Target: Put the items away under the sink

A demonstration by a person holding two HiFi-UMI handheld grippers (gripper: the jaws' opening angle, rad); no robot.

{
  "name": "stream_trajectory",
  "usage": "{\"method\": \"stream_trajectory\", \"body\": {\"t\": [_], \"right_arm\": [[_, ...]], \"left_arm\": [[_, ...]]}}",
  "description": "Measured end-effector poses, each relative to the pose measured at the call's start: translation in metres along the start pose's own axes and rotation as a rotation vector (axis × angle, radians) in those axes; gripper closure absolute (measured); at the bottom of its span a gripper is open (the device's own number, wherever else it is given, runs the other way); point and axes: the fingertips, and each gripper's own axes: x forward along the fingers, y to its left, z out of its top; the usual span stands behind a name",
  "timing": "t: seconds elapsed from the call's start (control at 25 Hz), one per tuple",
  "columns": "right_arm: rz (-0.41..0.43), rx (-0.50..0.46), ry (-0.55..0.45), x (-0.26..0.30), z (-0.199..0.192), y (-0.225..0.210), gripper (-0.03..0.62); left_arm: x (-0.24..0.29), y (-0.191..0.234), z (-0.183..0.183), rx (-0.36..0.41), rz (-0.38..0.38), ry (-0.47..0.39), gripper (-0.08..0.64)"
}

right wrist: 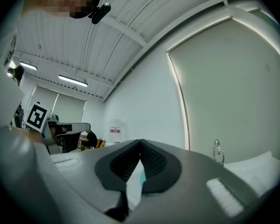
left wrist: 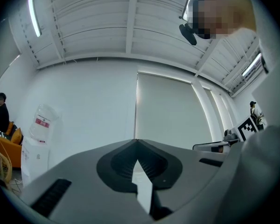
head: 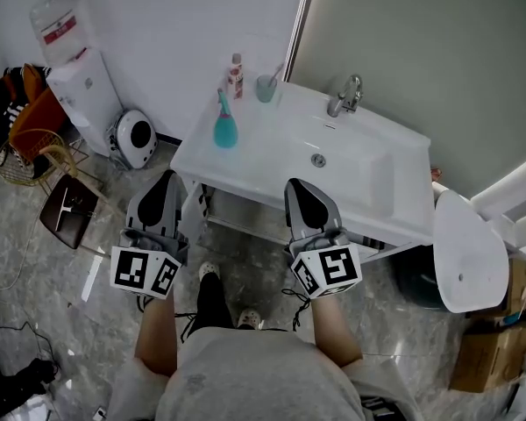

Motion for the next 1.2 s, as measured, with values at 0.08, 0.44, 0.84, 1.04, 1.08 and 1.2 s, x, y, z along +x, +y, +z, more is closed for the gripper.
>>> {"method": "stream_trajectory", "body": {"t": [0.08,0.44,0.84,1.04,1.08,1.2], "right_arm": [[-0.004,0.001,0.002,0.017,-0.003,-0.004,0.581],[-0.042,0.003,-0.014,0.111,-0.012,-0.018,0.582],[-0.111,0.009,-0.006,0.19,-0.027,-0.029,0.583],[-0.134,0.042,0.039,0.218,-0.051,-0.033,0.583],[-0.136,0.05,0.053,0.222,-0.058,-0.034,0.583],[-0.137,0.066,0.106,0.235,-0.08,-0.033,0.583]], "left_arm": [[0.014,0.012,-0.004,-0.008,-0.005,0.004,0.557],[0.087,0.08,-0.007,0.01,-0.048,0.007,0.557],[0.154,0.137,-0.016,0.028,-0.134,0.029,0.557],[0.176,0.155,-0.031,0.016,-0.17,0.052,0.557],[0.179,0.158,-0.035,0.01,-0.175,0.058,0.557],[0.186,0.168,-0.049,-0.008,-0.182,0.082,0.557]]}}
